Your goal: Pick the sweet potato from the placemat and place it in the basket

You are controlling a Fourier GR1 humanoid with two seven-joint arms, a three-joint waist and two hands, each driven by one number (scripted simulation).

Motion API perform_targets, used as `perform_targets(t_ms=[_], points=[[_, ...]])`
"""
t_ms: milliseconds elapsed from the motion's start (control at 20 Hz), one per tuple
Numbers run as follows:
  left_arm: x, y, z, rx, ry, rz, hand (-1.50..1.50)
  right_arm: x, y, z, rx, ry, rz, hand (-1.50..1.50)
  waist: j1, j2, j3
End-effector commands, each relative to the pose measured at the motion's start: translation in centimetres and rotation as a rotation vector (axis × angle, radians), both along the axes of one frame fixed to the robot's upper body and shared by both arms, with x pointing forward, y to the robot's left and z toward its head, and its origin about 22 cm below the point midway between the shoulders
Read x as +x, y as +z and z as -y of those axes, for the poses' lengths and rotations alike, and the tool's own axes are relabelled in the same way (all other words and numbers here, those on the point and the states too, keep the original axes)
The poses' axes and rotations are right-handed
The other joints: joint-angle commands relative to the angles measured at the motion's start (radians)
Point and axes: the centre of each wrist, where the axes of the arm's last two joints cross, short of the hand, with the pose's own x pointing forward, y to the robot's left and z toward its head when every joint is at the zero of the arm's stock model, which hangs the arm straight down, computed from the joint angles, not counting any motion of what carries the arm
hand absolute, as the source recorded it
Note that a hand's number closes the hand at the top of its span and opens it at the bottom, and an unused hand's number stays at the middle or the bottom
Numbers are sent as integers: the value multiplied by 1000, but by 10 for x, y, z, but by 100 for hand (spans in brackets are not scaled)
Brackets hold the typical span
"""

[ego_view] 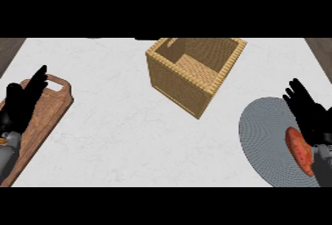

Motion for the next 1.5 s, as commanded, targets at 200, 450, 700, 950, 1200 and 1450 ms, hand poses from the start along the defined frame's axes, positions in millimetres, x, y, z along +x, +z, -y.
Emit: perform_targets(t_ms=[200, 450, 700, 950, 1200, 1450], points=[[12, 32, 37, -18, -203, 261, 0, 16, 41, -52, 131, 655, 233, 150, 25, -14, 29], [-6, 11, 37, -68, -227, 261, 0, -25, 25, -98, 463, 758, 282, 150, -7, -24, 25], [-14, 17, 39, -61, -218, 287, 0, -61, 67, -79, 99, 637, 400, -150, -14, -22, 24], [-12, 7, 45, -72, -236, 282, 0, -33, 142, -34, -465, 527, 381, -150, -17, -17, 20], [-13, 12, 47, -76, -266, 292, 0, -32, 209, -15, -917, 680, 183, -150, 11, -12, 20], [-17, 8, 50, -76, -279, 286, 0, -30, 238, 1, -1087, 950, -51, -150, 34, -6, 24]])
